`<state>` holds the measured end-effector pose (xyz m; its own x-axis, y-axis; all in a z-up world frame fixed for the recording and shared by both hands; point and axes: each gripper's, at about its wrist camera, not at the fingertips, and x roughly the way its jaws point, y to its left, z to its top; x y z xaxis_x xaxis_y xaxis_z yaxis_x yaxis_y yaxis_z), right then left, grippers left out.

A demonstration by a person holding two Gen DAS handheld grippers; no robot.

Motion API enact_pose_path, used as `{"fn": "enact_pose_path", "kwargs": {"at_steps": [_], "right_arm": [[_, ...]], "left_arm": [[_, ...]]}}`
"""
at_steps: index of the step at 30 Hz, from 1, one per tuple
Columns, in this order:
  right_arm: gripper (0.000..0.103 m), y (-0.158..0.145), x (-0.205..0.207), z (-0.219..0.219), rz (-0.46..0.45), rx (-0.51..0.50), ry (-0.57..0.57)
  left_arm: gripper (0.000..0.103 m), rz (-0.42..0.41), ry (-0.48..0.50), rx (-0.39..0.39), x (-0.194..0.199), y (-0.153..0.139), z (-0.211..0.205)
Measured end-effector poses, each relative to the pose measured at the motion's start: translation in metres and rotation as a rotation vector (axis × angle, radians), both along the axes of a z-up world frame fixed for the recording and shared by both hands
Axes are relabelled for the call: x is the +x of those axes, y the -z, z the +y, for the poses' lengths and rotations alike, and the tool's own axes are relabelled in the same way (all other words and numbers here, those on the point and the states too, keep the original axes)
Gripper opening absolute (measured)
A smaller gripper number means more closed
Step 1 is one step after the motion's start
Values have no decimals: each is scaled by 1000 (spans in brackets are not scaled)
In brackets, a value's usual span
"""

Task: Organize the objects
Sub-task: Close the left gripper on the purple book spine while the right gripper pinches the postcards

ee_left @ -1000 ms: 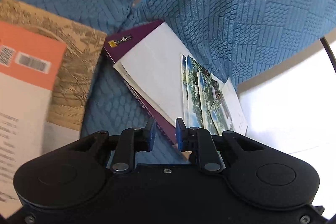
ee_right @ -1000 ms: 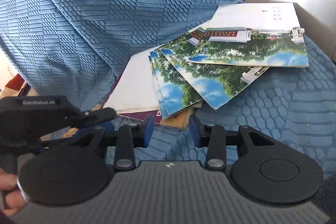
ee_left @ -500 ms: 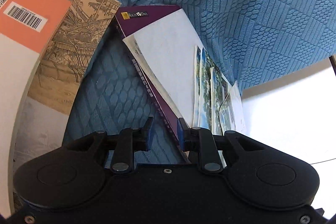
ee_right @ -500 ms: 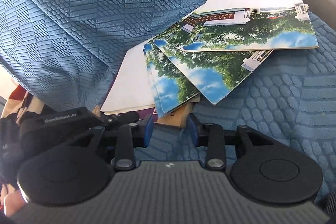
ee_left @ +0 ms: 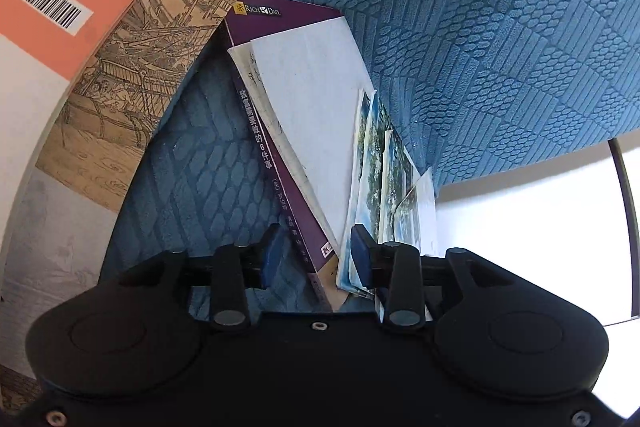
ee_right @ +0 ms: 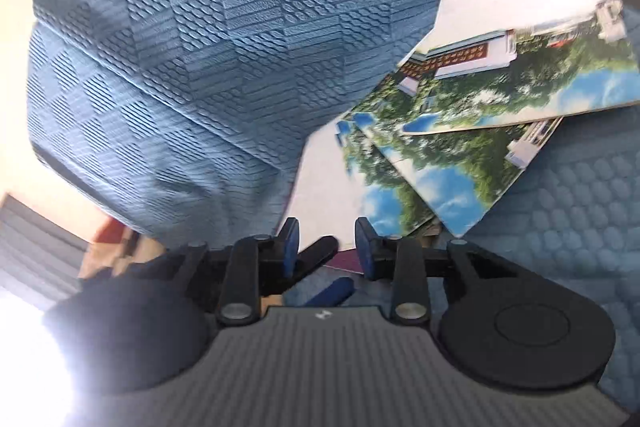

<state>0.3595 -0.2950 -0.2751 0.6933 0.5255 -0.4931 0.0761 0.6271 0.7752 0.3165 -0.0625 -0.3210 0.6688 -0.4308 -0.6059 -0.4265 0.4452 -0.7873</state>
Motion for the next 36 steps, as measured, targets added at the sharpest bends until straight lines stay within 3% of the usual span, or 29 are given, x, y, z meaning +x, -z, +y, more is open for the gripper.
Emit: {"fn": "enact_pose_path", "kwargs": {"at_steps": [3,7,11,15,17,21,25,36], "right_arm": [[35,-1,-6,-1,32,-35,11],[35,2,-10,-3,89,-92,26],[35,10,-4,6,138,-119,-19],[36,5,-6,16,125,-185,-34],[38,7,-6,12,130,-140,-13],[38,16,-5,-7,157,11,70],[39,22,-3,-12,169,91,105],[39,18,6,-8,150,70,151]], "left_arm": [[34,-7,-4,-12,-1,3,2],[11,33,-35,9,1,7,4],[11,28,-42,-25,1,12,8],[10,19,-31,-26,2,12,9],[17,9,-29,-45,4,12,10],[17,11,-47,-90,7,14,11],[17,-8,-43,-127,8,15,9],[17,-29,-61,-223,9,21,13]]}}
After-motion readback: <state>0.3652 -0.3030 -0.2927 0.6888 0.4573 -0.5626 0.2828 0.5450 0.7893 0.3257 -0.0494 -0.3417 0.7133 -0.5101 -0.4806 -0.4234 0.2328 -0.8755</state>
